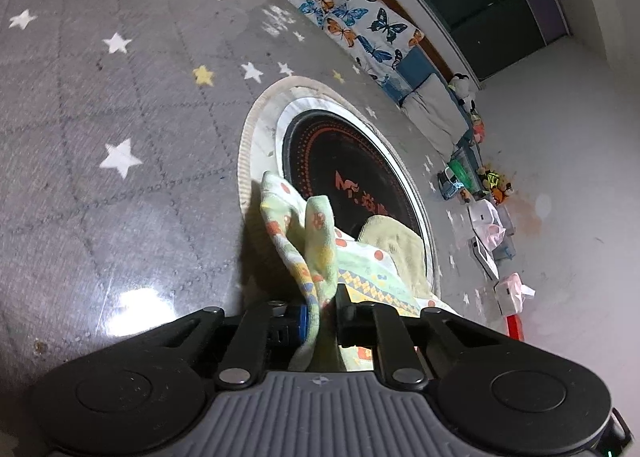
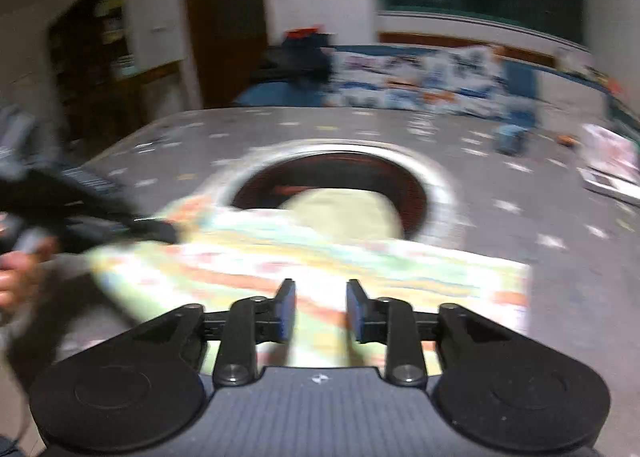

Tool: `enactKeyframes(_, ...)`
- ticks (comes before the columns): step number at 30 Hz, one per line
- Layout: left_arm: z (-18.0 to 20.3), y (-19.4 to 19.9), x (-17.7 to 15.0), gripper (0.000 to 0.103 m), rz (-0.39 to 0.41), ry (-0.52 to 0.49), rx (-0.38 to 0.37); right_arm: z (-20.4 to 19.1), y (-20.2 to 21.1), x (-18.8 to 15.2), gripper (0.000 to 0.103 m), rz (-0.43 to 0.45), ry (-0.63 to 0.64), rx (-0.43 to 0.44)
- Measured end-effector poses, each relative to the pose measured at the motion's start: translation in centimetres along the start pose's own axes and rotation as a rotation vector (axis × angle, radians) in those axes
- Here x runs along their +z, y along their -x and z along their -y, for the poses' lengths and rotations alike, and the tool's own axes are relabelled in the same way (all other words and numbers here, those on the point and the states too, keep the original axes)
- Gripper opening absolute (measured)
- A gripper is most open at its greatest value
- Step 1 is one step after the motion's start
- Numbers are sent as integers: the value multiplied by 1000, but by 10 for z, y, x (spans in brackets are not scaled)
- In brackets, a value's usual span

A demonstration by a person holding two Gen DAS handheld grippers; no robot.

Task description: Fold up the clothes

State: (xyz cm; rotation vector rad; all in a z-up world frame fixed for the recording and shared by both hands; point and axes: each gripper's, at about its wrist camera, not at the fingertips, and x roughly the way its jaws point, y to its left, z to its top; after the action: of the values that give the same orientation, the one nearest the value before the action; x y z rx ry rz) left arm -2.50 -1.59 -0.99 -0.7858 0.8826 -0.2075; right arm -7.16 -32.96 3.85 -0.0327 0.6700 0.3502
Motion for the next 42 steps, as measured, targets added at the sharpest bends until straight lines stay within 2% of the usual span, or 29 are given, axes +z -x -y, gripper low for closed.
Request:
enactKeyframes(4, 5, 0, -1, 13, 11, -38, 11, 46, -8, -5, 41, -4, -91, -133)
enactKeyframes(7, 9, 1, -2, 13, 19, -66, 19, 72, -15, -7, 43, -11, -150, -180)
enactKeyframes(9, 12, 1, -2, 13, 24, -85, 24, 84, -21, -9, 49, -9, -196, -187)
enactKeyframes(14, 21, 1, -3, 12, 39, -149, 43, 87, -26, -10, 49, 12, -248, -152)
enactKeyframes(15, 22, 1, -4, 11, 42, -163, 47, 85, -27, -10, 49, 14, -248, -143)
enactKeyframes(17, 27, 2, -4, 10, 47, -191, 50, 79, -28, -9, 29, 13, -237, -124)
enactKeyframes(18, 30, 2, -4, 9, 49, -206, 49, 77, -28, -9, 25, 12, -236, -119)
enactKeyframes(20, 37, 4, -4, 8, 55, -240, 47, 74, -28, -8, 10, 14, -239, -114)
enactKeyframes(27, 76, 8, 4, 7, 73, -332, 5, 75, 7, 5, 7, 111, -254, -116)
enactKeyframes(31, 105, -2, 7, 7, 75, -375, -25, 81, 31, 20, 0, 172, -240, -148)
enactKeyframes(34, 123, -14, 6, 7, 66, -396, -41, 91, 49, 30, 0, 212, -232, -188)
enactKeyframes(36, 134, -23, 5, 7, 57, -407, -50, 104, 58, 36, 0, 204, -258, -204)
enactKeyframes(39, 138, -28, 3, 7, 48, -420, -46, 120, 57, 29, 1, 164, -296, -177)
enactKeyframes(42, 131, -28, 3, 7, 44, -411, -29, 127, 46, 13, 8, 115, -301, -174)
